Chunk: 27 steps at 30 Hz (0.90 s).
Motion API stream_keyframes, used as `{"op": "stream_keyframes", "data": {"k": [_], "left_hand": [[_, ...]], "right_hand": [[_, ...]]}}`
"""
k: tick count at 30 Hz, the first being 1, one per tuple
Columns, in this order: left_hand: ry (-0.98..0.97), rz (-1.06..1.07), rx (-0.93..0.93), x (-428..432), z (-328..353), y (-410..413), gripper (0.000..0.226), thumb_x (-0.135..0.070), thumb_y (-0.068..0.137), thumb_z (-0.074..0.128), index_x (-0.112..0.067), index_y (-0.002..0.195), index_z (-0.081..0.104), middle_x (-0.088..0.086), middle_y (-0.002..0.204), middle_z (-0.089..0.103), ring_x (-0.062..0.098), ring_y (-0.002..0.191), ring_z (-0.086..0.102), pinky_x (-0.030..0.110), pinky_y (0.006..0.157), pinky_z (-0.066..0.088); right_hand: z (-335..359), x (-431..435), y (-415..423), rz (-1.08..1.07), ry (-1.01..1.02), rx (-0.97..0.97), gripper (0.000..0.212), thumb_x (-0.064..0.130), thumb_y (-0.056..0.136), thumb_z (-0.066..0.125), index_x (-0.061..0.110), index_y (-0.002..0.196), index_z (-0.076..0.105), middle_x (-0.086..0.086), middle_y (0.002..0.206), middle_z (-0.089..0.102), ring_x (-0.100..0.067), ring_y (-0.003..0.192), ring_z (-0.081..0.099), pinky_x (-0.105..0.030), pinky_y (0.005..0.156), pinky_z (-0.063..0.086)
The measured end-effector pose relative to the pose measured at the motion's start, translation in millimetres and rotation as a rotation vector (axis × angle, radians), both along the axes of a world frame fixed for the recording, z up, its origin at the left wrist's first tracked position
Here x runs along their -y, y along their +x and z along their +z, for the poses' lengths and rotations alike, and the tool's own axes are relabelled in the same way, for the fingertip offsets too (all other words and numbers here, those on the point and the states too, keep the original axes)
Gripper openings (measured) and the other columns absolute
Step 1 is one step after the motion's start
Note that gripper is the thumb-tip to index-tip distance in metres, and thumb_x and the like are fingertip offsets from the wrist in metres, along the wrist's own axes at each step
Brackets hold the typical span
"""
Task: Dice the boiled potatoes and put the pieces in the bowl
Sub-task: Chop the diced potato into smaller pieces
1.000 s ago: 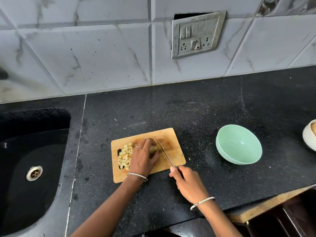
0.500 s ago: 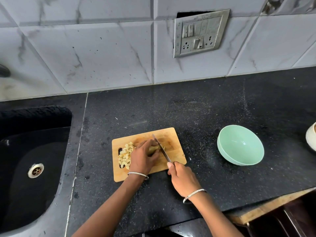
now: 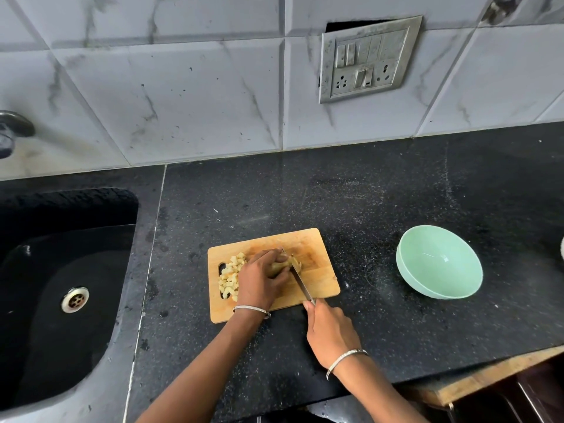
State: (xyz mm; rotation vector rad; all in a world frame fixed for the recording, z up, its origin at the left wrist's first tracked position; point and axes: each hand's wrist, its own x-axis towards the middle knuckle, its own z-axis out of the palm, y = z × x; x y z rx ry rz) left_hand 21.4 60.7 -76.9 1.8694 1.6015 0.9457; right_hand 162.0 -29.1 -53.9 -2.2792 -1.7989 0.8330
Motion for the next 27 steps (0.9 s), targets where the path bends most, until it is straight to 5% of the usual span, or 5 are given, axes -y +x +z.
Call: {"op": "stream_keyframes", "data": {"k": [16,21,27], "left_hand": [[0.020,-0.096,-0.076,-2.2,6.5,-3.2,0.028,-0.035,0.076,0.075,-0.028,0.102,0.065,-0.012,0.104,0.057,0.007,0.093,0.054,0.028,0.081,0.049],[-0.074,-0.060,-0.206,-9.1,17.0,15.2,0.039,-0.046,0.072,0.077,-0.035,0.108,0.065,-0.008,0.112,0.049,0.011,0.095,0.048,0.022,0.082,0.036],[-0.153,0.020,-0.396,-20.3,21.1,29.3,0.035,-0.044,0.070,0.075,-0.032,0.101,0.067,-0.004,0.110,0.048,0.023,0.093,0.056,0.035,0.080,0.046]], "right_hand": [[-2.1,-7.0,2.6,-0.005,0.035,-0.080,0.043,0.048,0.104,0.022,0.018,0.101,0.054,-0.012,0.101,0.065,-0.038,0.096,0.062,-0.038,0.066,0.037],[-4.0,-8.4,2.4,-0.012,0.027,-0.075,0.044,0.049,0.103,0.024,0.017,0.105,0.055,-0.014,0.104,0.066,-0.041,0.099,0.061,-0.039,0.067,0.036],[-2.7,-8.3,1.4,-0.022,0.017,-0.067,0.045,0.050,0.103,0.025,0.016,0.107,0.055,-0.016,0.106,0.065,-0.042,0.101,0.060,-0.041,0.067,0.038]]}}
